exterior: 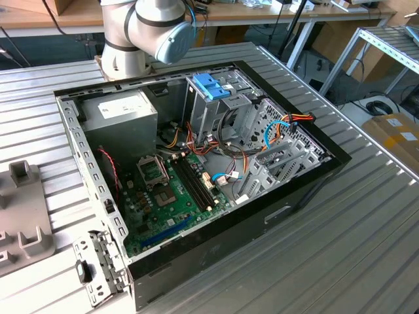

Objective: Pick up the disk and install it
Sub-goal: 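Pick up the disk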

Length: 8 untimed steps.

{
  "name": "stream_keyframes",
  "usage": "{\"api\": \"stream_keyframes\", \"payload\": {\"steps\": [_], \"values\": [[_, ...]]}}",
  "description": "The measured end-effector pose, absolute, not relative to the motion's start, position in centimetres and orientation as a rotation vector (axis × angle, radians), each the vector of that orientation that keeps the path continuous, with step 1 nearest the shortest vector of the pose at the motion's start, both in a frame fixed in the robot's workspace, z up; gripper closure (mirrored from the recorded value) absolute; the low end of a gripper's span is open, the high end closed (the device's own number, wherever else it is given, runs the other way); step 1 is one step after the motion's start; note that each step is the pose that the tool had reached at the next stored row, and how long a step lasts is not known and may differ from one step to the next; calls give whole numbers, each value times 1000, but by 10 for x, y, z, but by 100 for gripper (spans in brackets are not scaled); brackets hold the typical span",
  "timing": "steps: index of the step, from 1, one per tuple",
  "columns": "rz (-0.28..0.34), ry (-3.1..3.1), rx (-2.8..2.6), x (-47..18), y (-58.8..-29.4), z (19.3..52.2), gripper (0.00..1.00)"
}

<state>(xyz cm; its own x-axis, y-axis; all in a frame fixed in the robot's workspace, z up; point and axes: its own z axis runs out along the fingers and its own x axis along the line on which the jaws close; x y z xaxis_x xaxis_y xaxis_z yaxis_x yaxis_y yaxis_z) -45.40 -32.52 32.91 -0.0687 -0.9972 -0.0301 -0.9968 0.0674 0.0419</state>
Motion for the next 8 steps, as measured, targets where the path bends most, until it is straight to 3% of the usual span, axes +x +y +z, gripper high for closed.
{"api": "stream_keyframes", "payload": {"steps": [8], "values": [[-80,-2290,2139,-460,-325,324,52]]}}
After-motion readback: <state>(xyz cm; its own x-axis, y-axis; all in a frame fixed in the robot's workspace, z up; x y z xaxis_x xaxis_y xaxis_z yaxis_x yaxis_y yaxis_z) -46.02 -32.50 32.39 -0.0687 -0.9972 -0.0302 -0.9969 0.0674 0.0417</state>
